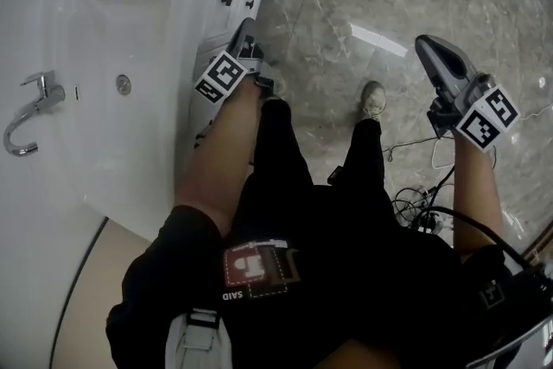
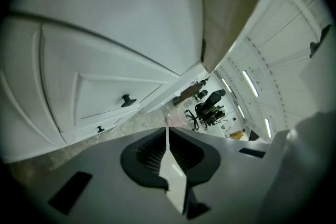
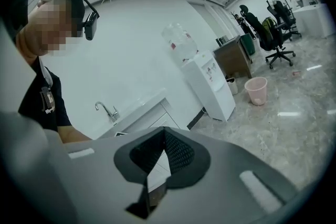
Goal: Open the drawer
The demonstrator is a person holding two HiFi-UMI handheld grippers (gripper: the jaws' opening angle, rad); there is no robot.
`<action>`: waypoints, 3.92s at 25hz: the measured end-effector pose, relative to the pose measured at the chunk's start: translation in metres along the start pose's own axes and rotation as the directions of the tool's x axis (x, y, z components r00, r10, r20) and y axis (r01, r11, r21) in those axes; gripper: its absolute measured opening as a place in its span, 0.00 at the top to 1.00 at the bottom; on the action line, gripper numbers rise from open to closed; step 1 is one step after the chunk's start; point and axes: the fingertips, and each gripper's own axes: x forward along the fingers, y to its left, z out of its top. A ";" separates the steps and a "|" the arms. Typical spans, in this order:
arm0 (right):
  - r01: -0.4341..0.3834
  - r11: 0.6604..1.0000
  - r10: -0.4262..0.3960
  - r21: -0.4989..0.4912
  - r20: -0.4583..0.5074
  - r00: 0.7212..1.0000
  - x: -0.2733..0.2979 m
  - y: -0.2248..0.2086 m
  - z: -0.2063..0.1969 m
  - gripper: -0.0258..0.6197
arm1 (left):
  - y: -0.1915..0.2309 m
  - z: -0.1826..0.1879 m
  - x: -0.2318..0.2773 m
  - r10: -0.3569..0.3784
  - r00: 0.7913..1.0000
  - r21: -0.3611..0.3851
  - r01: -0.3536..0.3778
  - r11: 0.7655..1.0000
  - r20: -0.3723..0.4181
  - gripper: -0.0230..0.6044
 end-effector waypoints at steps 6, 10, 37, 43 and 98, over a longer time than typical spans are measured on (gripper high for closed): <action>-0.019 0.999 0.021 0.035 -0.042 0.999 0.018 -0.014 -0.037 0.96 | 0.039 0.000 0.030 0.005 0.998 -0.080 0.001 0.997 0.070 0.90; -0.031 0.998 0.035 0.061 -0.057 0.998 0.028 -0.015 -0.054 0.96 | 0.053 0.001 0.043 0.012 0.991 -0.139 0.007 0.990 0.132 0.81; -0.035 0.991 0.050 0.126 -0.121 0.991 0.036 -0.009 -0.106 0.96 | 0.093 0.049 0.055 0.066 0.924 -0.296 0.053 0.954 0.376 0.57; -0.039 0.991 0.055 0.128 -0.121 0.991 0.034 -0.010 -0.106 0.96 | 0.098 0.049 0.061 0.121 0.931 -0.253 -0.033 0.967 0.343 0.66; 0.021 0.991 -0.022 0.132 0.009 1.000 -0.055 -0.090 -0.095 0.96 | 0.045 -0.031 0.072 0.202 0.946 -0.138 -0.171 0.976 0.255 0.78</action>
